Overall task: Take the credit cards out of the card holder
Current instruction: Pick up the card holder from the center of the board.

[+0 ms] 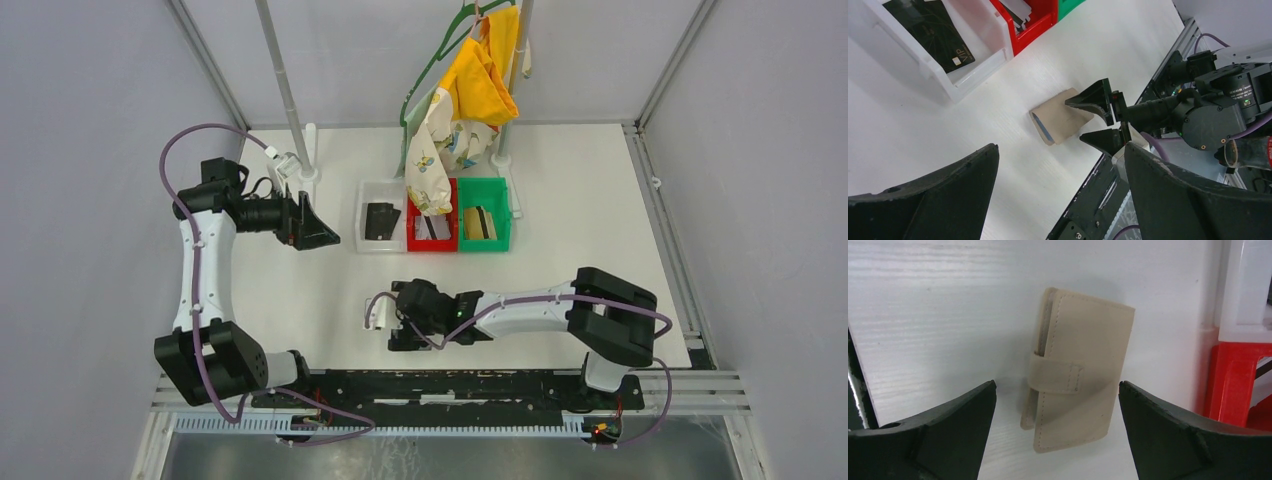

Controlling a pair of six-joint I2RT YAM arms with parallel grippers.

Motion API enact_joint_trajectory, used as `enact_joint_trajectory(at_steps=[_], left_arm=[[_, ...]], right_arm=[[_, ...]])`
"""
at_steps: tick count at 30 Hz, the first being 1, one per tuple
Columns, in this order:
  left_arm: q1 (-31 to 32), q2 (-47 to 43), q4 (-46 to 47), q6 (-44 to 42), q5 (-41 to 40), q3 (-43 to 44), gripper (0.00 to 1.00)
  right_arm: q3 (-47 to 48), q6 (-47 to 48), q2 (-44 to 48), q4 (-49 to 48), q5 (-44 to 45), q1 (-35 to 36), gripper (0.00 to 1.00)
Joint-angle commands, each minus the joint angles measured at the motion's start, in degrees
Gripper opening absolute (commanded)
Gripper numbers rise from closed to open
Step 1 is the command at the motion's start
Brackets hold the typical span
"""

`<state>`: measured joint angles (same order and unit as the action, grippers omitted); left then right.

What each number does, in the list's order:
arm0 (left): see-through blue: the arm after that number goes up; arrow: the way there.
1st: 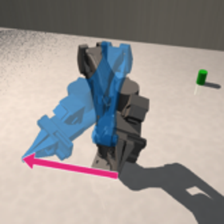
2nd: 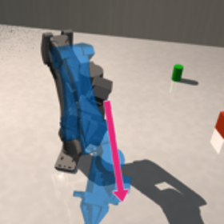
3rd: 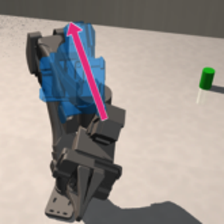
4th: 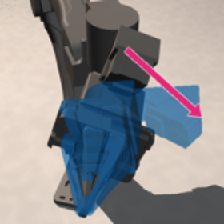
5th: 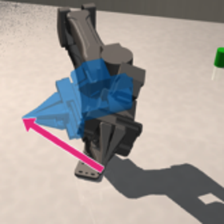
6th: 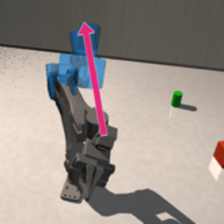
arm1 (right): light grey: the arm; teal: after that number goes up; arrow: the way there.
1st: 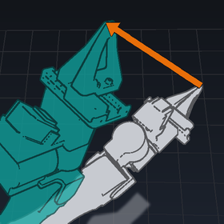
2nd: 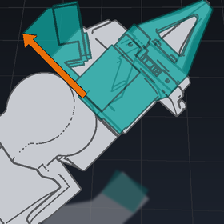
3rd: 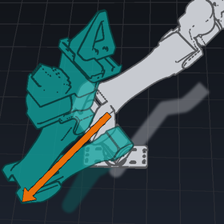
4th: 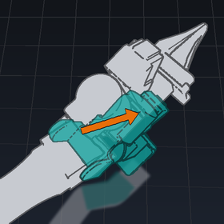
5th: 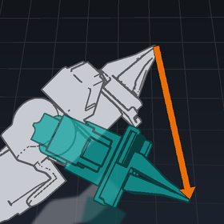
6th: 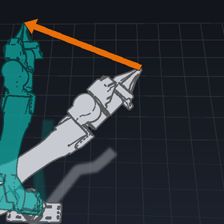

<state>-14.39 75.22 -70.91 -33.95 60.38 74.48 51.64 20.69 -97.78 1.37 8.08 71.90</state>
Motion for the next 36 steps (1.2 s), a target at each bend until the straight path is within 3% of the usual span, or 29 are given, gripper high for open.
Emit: enact_joint_trajectory(at_steps=[1,5,15,20,24,29,36], left_arm=[[-0.3,0.4,-1.8,-3.2,4.3,2.3,1.0],[-0.2,-0.3,-2.3,-4.1,4.3,2.4,1.0],[-0.2,1.4,-12.4,-16.7,7.6,2.4,1.0],[-0.1,0.7,-13.0,-19.5,7.6,1.0,1.0],[-0.2,-2.4,-13.0,-27.4,7.7,-4.7,1.0],[0.0,-9.6,-11.4,-44.6,9.3,-15.5,1.0],[10.0,-16.8,0.0,-45.8,2.2,-23.4,1.0]], right_arm=[[3.8,3.8,-3.0,1.2,1.3,0.2,0.98],[4.3,5.2,-4.2,0.8,3.5,-0.5,0.96],[1.0,2.2,-3.9,0.2,-1.6,-2.6,0.62],[-0.8,-1.7,-1.1,-4.5,-1.4,-2.6,0.27],[-0.4,-4.5,3.8,-7.7,-0.2,-3.0,0.0],[2.6,-8.6,7.8,-7.4,-7.5,-6.5,0.0],[6.2,-15.3,9.8,-6.9,-29.9,-12.7,0.0]])
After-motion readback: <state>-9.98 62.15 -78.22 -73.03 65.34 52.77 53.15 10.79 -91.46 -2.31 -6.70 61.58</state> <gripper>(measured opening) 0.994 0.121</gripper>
